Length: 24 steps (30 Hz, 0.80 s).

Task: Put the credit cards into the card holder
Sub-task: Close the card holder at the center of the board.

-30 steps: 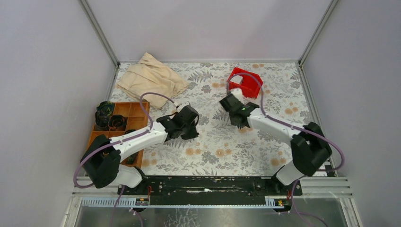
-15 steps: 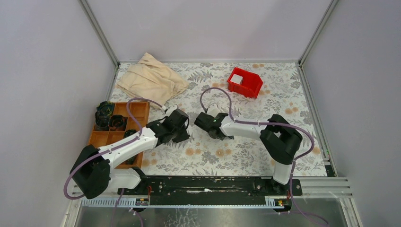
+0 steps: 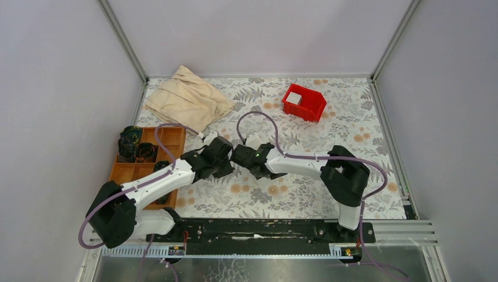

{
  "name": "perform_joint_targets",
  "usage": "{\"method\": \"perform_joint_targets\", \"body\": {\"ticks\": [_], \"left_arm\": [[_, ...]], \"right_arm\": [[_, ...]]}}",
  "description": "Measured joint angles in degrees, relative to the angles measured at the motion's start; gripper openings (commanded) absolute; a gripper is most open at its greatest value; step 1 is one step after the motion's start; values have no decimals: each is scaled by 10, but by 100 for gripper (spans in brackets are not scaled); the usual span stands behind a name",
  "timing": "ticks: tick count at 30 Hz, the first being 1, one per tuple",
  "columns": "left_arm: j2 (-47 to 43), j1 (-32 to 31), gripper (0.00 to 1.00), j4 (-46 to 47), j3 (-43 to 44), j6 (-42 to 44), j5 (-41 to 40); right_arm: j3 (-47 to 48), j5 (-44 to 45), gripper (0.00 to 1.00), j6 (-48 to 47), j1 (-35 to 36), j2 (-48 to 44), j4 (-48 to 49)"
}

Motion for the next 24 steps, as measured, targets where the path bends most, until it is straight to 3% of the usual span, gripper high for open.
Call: {"method": "perform_joint_targets", "body": {"ticks": [2, 6, 7, 8, 9, 15, 18, 20, 24], "left_arm": [[-4, 0, 2, 0, 0, -2, -2], [-11, 0, 7, 10, -3, -2, 0], [-14, 0, 15, 16, -5, -2, 2], [-17, 0, 31, 22, -7, -2, 4], [-23, 0, 38, 29, -10, -2, 6], [-67, 0, 63, 75, -21, -1, 16], [-79, 0, 73, 99, -24, 2, 21], [-80, 0, 97, 110, -24, 2, 30], [-78, -1, 100, 132, -24, 1, 47]], "right_arm": [[0, -5, 69, 1, 0, -16, -5], [0, -7, 80, 4, 0, -68, -7], [-2, -6, 83, 5, 0, -86, -3], [-9, -3, 86, 6, 0, -108, 7], [-15, 0, 91, 7, 0, -130, 12], [-113, 27, 97, -6, -12, -294, 114], [-134, 21, 100, -2, -51, -325, 145], [-143, 14, 99, 5, -86, -328, 160], [-168, 12, 99, 17, -116, -331, 164]]}}
